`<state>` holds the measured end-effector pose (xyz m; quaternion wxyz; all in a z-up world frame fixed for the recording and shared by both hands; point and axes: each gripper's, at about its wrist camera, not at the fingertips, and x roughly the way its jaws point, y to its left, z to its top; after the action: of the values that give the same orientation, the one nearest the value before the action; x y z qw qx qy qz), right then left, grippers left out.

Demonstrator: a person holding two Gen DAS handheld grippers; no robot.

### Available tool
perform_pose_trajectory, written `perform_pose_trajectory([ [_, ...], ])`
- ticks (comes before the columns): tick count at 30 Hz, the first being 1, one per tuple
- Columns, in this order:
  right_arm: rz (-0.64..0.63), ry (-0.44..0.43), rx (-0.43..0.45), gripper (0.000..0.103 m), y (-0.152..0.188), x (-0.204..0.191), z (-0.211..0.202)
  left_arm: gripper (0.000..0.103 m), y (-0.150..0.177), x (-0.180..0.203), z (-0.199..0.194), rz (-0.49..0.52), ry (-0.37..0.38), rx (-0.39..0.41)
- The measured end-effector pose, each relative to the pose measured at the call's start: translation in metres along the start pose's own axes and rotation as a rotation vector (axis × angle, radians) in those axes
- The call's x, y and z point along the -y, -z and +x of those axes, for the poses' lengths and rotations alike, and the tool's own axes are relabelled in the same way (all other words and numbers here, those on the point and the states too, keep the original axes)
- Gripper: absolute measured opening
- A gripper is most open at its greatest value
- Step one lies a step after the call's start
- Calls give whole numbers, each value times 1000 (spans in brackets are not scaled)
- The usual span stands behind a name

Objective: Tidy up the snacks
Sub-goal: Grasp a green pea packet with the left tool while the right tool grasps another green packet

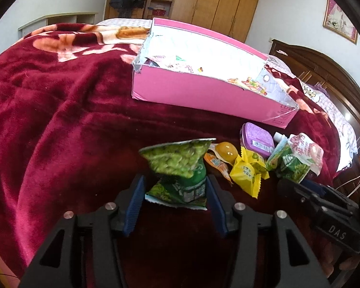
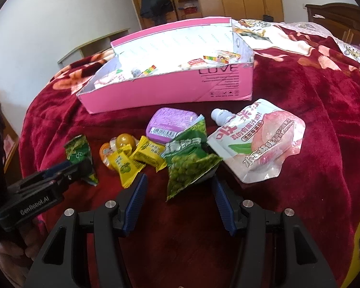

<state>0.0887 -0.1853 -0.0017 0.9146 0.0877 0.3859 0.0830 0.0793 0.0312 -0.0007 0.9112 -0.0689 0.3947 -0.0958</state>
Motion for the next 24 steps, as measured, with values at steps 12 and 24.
perform_pose_trajectory([
  [12,59,-65,-4,57,7,15,13,61,5,8,14,44,-54,-4],
  [24,101,-95,14,49,2,20,10,61,-9,5,14,-9,-33,44],
])
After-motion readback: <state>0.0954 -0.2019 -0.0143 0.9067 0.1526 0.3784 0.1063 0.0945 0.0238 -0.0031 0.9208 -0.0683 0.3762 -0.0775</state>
